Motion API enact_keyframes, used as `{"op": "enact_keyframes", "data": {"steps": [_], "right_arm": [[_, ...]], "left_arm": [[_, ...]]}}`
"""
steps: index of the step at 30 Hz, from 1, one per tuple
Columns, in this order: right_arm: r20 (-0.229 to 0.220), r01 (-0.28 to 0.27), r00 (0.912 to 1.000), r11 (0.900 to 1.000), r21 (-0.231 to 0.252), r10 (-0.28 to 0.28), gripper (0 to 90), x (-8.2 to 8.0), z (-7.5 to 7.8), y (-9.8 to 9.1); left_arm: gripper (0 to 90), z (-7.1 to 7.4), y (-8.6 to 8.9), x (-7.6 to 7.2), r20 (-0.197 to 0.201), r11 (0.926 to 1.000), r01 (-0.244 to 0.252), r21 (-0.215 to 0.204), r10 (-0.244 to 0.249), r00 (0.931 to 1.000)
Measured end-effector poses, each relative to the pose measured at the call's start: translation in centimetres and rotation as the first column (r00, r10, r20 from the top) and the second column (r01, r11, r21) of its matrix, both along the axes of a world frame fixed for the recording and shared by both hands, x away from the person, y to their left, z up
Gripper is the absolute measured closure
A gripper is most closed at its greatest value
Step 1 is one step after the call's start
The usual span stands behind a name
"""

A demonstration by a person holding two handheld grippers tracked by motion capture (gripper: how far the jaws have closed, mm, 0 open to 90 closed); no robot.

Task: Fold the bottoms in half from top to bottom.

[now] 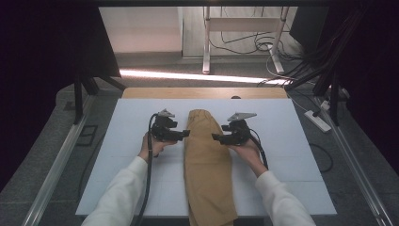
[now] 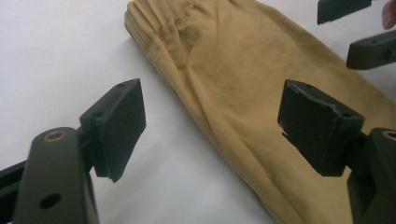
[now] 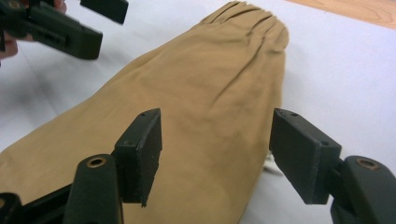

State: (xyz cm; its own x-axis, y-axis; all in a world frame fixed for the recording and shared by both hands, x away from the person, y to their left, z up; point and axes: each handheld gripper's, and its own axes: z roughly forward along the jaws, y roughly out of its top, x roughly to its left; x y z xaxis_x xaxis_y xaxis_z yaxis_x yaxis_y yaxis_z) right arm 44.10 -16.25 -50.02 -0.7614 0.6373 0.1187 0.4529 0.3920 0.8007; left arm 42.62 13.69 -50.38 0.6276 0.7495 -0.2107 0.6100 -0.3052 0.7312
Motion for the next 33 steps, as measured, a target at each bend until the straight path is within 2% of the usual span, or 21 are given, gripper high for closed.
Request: {"op": "enact_keyframes", "data": {"steps": [8,11,13,19,24,28,31,33], "right_arm": [[-0.021,0.024,0.9995,0.9996,0.017,-0.024,35.5,1.7,0.0,-0.5],[-0.050,0.035,0.9982,0.9994,0.009,-0.034,35.5,2.6,-0.4,-0.3],[-0.059,0.044,0.9973,0.9990,0.008,-0.044,35.5,3.2,-0.6,-0.1],[-0.090,0.055,0.9943,0.9983,-0.022,-0.056,35.5,4.5,-1.5,0.6],[-0.111,0.049,0.9924,0.9977,-0.046,-0.054,35.7,5.0,-2.0,1.4],[-0.123,0.041,0.9912,0.9966,-0.072,-0.050,36.3,5.2,-2.3,1.8],[-0.133,0.034,0.9901,0.9955,-0.089,-0.045,36.9,5.3,-2.6,1.8],[-0.136,0.034,0.9898,0.9963,-0.079,-0.045,36.9,5.3,-2.7,1.8]], "left_arm": [[22.6,-0.2,-0.1,0.9,-0.013,0.9999,-0.010,-0.011,0.010,0.9999],[22.6,-0.3,-0.3,1.3,-0.020,0.9999,-0.013,-0.008,0.012,0.9997],[22.5,-0.6,-0.4,1.7,-0.042,0.9997,-0.016,-0.020,0.016,0.9990],[23.1,-1.1,-0.6,2.4,-0.062,0.9998,-0.021,-0.004,0.021,0.9978],[24.1,-1.7,-0.9,3.0,-0.083,0.9997,-0.026,0.005,0.026,0.9962],[24.8,-2.3,-1.4,3.4,-0.103,0.9989,-0.021,0.042,0.025,0.9943],[26.8,-2.7,-1.5,3.6,-0.121,0.9992,-0.022,0.034,0.026,0.9923],[28.5,-2.8,-1.5,3.7,-0.130,0.9994,-0.013,0.033,0.017,0.9914]]}}
